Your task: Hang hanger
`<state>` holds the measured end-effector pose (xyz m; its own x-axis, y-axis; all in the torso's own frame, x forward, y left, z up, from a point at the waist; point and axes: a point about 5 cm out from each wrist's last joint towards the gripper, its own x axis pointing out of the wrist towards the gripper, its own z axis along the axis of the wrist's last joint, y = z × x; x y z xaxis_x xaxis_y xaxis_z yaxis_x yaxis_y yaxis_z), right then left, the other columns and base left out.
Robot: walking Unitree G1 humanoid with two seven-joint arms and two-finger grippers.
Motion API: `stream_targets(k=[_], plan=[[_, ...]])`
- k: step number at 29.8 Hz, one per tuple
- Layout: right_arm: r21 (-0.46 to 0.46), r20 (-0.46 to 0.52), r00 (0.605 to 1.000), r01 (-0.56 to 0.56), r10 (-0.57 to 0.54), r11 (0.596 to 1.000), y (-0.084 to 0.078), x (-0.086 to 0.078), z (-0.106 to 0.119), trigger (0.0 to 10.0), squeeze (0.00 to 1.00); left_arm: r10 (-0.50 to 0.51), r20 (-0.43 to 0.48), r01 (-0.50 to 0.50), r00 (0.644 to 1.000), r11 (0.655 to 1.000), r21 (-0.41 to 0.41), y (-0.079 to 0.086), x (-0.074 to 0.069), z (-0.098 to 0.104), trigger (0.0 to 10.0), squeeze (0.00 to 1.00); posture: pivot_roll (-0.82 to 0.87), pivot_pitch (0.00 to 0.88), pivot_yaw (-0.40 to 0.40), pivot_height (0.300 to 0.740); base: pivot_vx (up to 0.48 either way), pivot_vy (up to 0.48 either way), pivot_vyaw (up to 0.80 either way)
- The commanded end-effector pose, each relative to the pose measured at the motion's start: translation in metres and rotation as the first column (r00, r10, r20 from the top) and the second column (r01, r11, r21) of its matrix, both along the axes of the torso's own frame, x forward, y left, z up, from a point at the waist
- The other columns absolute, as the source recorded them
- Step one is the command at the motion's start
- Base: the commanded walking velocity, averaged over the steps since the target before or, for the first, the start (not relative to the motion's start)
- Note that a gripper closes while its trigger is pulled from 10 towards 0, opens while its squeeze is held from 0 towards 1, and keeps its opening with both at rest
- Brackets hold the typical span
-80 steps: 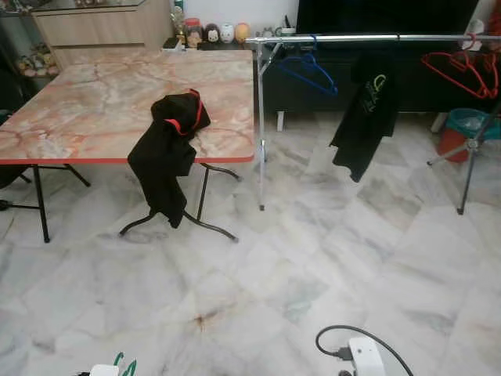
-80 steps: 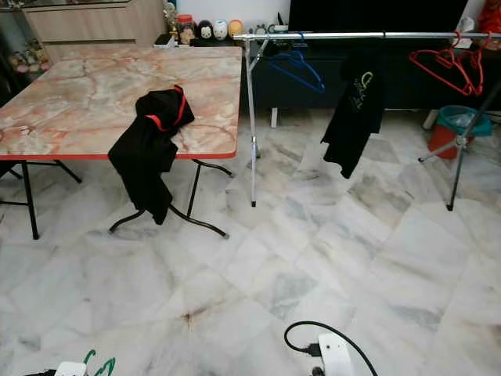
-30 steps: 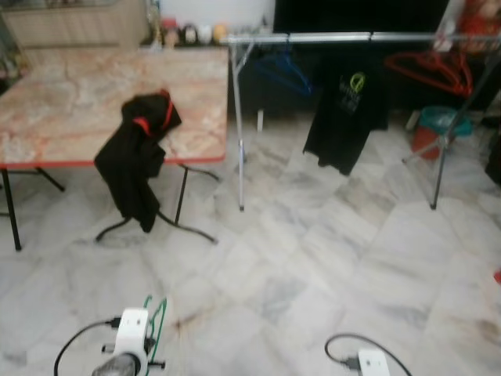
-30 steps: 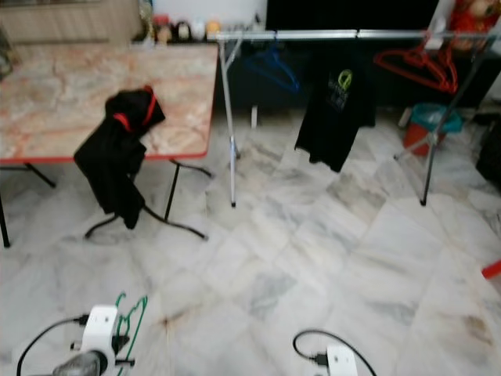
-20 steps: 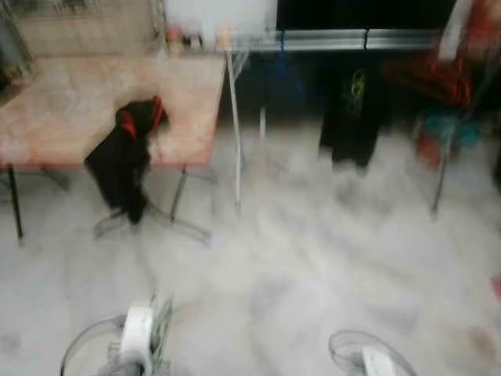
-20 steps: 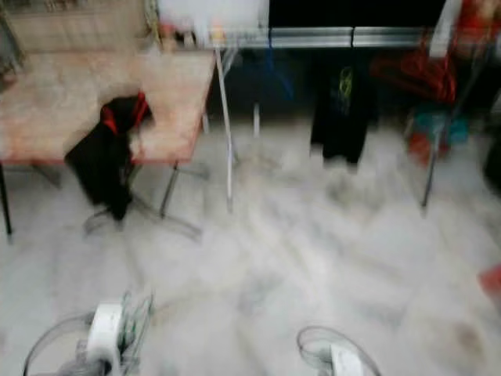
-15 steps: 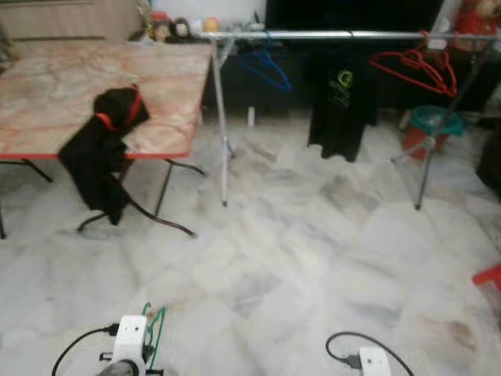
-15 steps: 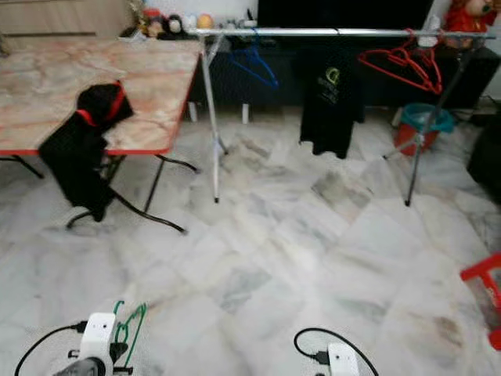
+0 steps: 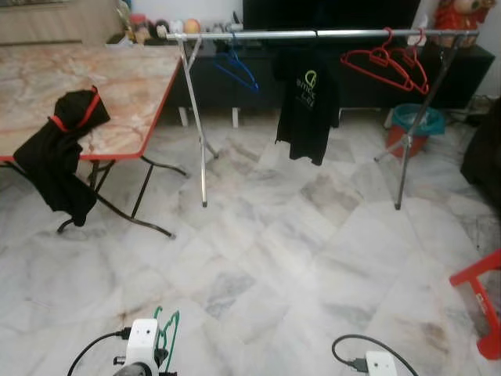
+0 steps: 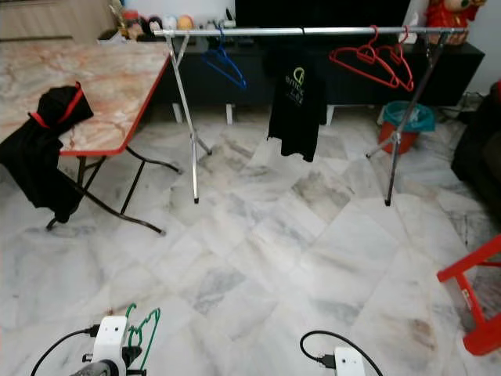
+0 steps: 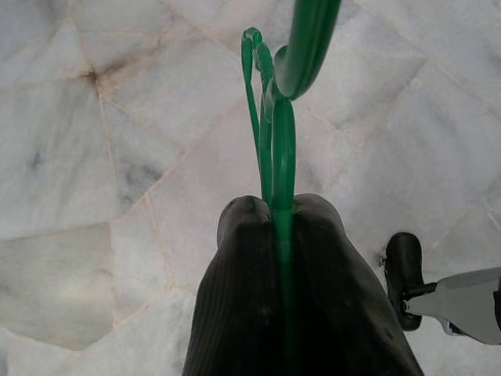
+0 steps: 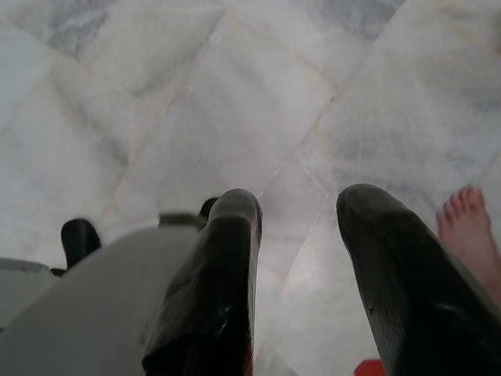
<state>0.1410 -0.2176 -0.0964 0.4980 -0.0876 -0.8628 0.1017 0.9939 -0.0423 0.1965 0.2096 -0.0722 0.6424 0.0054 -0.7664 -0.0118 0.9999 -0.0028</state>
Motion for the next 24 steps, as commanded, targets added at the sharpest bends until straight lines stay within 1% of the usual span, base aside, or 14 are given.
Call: stream_targets(k=[1,6,16,22,24], plan=[[0.011,-0.008,1.000,0.002,-0.002,1.000,0.0040,-0.0011,-0.0013,10.0,0.00,0.008,-0.009,-0.008,1.000,1.000,0.014,0.0067,-0.0012,0.0005,10.0,0.00,-0.10,0.000,0.014,0.740,0.428,0.000,-0.72],[0.009,-0.003,1.000,-0.003,0.004,1.000,0.0051,-0.0008,-0.0013,10.0,0.00,0.012,-0.013,-0.011,1.000,1.000,0.013,0.0100,-0.0035,0.0001,10.0,0.00,-0.10,0.000,0.012,0.740,0.451,0.000,0.00],[0.013,-0.011,1.000,0.007,-0.007,1.000,0.0051,-0.0020,-0.0019,10.0,0.00,-0.002,-0.009,0.002,1.000,1.000,0.009,0.0047,-0.0006,0.0004,10.0,0.00,-0.10,0.000,0.012,0.740,0.480,0.000,0.00],[0.006,-0.015,1.000,-0.011,0.011,1.000,0.0047,-0.0017,-0.0017,10.0,0.00,-0.006,-0.008,0.006,1.000,1.000,0.009,0.0044,-0.0009,0.0003,10.0,0.00,-0.10,0.000,0.011,0.740,0.480,0.000,-0.66],[0.007,-0.014,1.000,-0.006,0.006,1.000,0.0048,-0.0016,-0.0017,10.0,0.00,-0.005,-0.010,0.005,1.000,1.000,0.010,0.0053,-0.0019,0.0000,10.0,0.00,-0.10,0.000,0.010,0.740,0.480,0.000,-0.20]])
